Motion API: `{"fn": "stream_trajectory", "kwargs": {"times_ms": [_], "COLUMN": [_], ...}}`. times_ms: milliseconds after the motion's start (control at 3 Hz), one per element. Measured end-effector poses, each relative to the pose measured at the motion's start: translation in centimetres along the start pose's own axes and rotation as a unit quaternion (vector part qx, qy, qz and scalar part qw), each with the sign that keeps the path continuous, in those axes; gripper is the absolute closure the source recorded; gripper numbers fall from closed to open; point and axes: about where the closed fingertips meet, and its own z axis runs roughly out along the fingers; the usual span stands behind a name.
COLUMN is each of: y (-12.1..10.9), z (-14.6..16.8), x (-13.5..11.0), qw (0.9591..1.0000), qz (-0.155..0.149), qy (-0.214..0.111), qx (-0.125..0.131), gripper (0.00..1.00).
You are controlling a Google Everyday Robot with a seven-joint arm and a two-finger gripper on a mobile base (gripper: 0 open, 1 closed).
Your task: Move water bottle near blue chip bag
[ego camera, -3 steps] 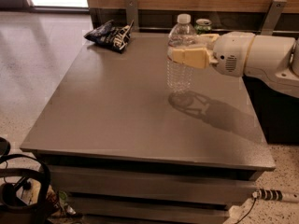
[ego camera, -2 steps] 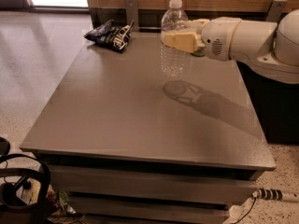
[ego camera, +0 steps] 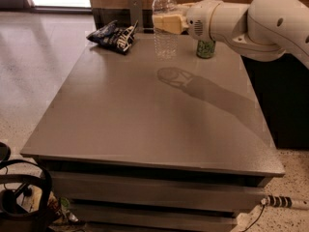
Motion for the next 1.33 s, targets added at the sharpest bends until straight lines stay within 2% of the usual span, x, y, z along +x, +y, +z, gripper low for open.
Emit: {"fn": "stream_trajectory", "kwargs": {"times_ms": [333, 667, 1000, 1333], "y": [-1.9, -5.1, -7.4, -8.9], "z": [1.9, 5.3, 7.5, 10.4], "x": [0.4, 1.3, 2.7, 4.0], "qw": [0.9998, 0.9983, 0.9965, 0.9950], "qz": [0.010, 0.021, 0.040, 0.069], "qy": [0.014, 0.037, 0.039, 0.003], "qx": [0.013, 0.039, 0.063, 0.073], "gripper": [1.00, 1.00, 1.00, 1.00]}}
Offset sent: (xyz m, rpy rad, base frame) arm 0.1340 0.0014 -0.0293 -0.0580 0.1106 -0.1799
